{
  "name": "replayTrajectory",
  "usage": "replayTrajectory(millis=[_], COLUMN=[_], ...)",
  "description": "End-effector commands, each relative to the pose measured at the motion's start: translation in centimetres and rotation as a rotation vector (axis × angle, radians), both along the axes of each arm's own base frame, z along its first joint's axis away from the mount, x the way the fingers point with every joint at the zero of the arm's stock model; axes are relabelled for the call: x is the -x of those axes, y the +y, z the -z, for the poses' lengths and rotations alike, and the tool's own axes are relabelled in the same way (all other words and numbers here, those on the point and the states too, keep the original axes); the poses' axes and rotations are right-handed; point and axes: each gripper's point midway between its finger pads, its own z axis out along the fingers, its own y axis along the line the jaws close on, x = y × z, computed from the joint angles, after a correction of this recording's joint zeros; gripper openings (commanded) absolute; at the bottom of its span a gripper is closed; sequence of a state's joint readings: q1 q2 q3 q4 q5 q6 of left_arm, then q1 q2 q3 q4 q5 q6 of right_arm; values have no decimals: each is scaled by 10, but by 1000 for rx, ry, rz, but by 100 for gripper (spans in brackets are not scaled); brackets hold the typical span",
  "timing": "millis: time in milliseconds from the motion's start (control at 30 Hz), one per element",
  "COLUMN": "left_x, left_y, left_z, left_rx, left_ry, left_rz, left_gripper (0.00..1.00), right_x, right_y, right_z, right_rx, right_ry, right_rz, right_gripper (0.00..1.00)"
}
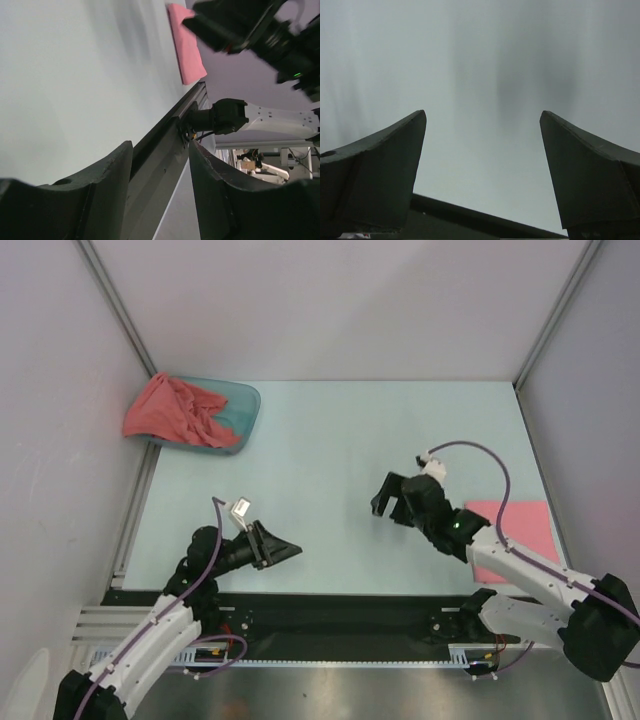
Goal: Fold and stack the t-shirts
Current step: Reset both grippers
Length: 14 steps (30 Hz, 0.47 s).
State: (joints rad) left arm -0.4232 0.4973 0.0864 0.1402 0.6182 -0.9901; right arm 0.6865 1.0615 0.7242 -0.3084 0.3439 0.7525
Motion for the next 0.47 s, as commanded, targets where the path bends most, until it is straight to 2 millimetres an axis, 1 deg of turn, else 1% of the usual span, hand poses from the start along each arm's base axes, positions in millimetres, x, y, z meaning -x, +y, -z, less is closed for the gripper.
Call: replayTrajectory(millis=[0, 33, 67, 100, 133, 167, 200, 233, 300, 333, 367, 433], left_x=[3, 3, 5, 6, 8, 9, 9, 8, 6, 6, 6, 9], left_y=[2, 3, 3, 4, 5, 6, 7, 8, 10, 10, 10, 8], left_z=[5, 5, 7, 4, 14, 17, 22, 26, 29, 29, 29, 21], left_rx=[92, 108, 125, 148, 149, 157, 157, 133, 112, 104, 102, 124], left_ry=[-13, -21, -16, -50, -40, -43, -37, -55, -78, -101, -104, -135], left_rz=[-42, -48, -50, -50, -54, -57, -67, -74, -80, -77, -75, -50], left_gripper=[55, 55, 55, 56, 56, 56, 58, 62, 63, 64, 64, 65], right_x=[23, 26, 32, 36, 45, 50, 53, 63, 70, 73, 80, 88], right_y=[40, 42, 41, 39, 34, 33, 35, 29, 28, 26, 20, 26], right_z=[13, 15, 22, 29, 41, 46, 45, 58, 58, 61, 69, 59], right_rx=[-233, -261, -270, -284, -285, -293, -323, -334, -397, -440, -470, -568], right_ry=[-33, -40, -33, -13, 5, 14, 4, 20, -14, 0, 2, -20], right_rz=[-125, -136, -143, -132, -136, -146, -160, -166, -185, -177, -170, -223], right_gripper=[100, 100, 100, 100, 100, 100, 100, 100, 100, 100, 100, 100])
